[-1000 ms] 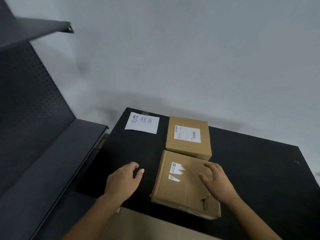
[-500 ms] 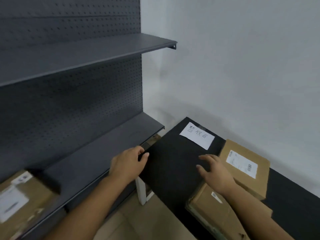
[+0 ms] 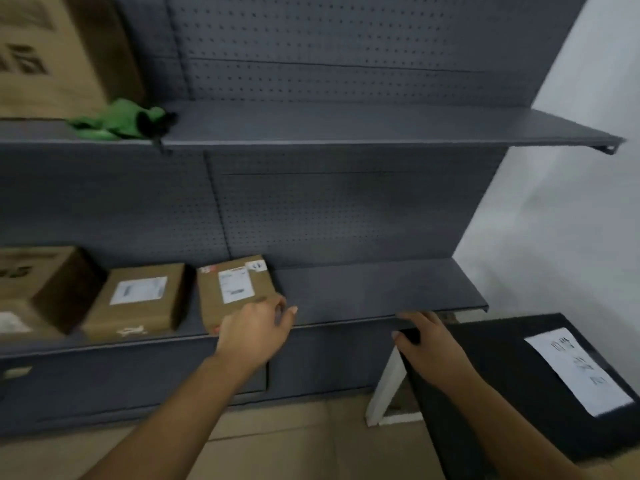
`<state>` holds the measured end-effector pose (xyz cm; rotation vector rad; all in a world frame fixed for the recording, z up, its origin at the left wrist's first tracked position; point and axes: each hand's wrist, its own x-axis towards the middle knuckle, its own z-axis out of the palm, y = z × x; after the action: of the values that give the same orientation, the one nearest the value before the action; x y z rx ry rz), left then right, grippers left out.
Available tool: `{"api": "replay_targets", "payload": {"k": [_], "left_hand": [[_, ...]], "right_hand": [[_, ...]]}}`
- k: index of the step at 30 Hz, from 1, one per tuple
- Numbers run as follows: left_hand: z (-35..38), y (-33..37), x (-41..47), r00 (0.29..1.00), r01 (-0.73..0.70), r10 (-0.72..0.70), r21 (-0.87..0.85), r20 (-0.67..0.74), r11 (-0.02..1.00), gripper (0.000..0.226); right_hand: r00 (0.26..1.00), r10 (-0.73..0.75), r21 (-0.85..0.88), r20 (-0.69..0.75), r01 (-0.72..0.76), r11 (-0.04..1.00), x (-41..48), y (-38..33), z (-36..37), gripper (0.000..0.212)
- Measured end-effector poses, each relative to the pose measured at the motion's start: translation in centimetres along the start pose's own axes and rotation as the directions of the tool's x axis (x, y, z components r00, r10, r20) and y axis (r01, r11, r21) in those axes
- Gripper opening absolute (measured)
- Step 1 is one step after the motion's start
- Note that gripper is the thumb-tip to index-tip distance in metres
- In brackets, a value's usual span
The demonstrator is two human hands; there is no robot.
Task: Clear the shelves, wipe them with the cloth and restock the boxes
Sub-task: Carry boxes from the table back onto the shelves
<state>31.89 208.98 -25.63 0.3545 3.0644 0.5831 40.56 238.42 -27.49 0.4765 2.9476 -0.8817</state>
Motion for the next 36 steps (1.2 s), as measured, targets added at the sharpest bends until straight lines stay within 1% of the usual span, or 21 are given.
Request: {"api": "replay_targets", "payload": {"k": [3, 6, 10, 14, 17, 21, 23, 26, 30, 36], "left_hand": [[-2.6, -5.5, -2.0, 0.992, 0.116, -0.115, 0.002, -0.055, 0.993, 0.035], [-5.2, -11.6, -4.9, 0.960, 0.253, -0.251, 0.002, -0.121, 0.967, 0.034], [-8.7, -19.1, -9.5, 0.889, 0.411, -0.404, -0.011, -0.214, 0.911, 0.034], [-12.2, -26.2, -15.1, 0.816, 0.513, -0.506, -0.050, -0.279, 0.857, 0.033], [-14.4, -31.1, -19.5, 0.753, 0.587, -0.578, -0.075, -0.315, 0.806, 0.036], [-17.8, -37.3, -24.4, 0.671, 0.665, -0.647, -0.092, -0.362, 0.741, 0.037], [-19.6, -40.2, -26.6, 0.640, 0.690, -0.667, -0.096, -0.381, 0.717, 0.036], [-21.9, -44.2, -29.5, 0.601, 0.720, -0.691, -0.103, -0.401, 0.686, 0.034], [-23.6, -48.9, -32.8, 0.549, 0.765, -0.722, -0.094, -0.421, 0.637, 0.041], [-25.1, -53.2, -35.4, 0.486, 0.794, -0.754, -0.137, -0.443, 0.593, 0.040]], "right_hand": [[0.990, -0.125, 0.006, 0.066, 0.125, 0.992, 1.6, -5.2, 2.7, 0.046], [0.961, -0.241, 0.006, 0.135, 0.242, 0.970, 2.4, -10.9, 6.0, 0.045], [0.906, -0.365, 0.017, 0.216, 0.370, 0.929, 1.9, -19.4, 10.8, 0.047], [0.850, -0.453, 0.056, 0.267, 0.456, 0.888, 0.1, -27.6, 15.8, 0.041], [0.793, -0.514, 0.071, 0.328, 0.522, 0.850, -1.6, -33.4, 19.5, 0.040], [0.726, -0.590, 0.106, 0.353, 0.596, 0.796, -4.0, -41.2, 24.4, 0.039], [0.698, -0.625, 0.113, 0.350, 0.631, 0.767, -5.3, -44.6, 26.8, 0.039], [0.667, -0.640, 0.109, 0.382, 0.655, 0.748, -7.3, -49.4, 29.9, 0.038], [0.609, -0.681, 0.137, 0.406, 0.697, 0.704, -9.6, -54.4, 33.4, 0.041], [0.541, -0.716, 0.127, 0.442, 0.752, 0.647, -11.1, -60.4, 37.1, 0.044]]}}
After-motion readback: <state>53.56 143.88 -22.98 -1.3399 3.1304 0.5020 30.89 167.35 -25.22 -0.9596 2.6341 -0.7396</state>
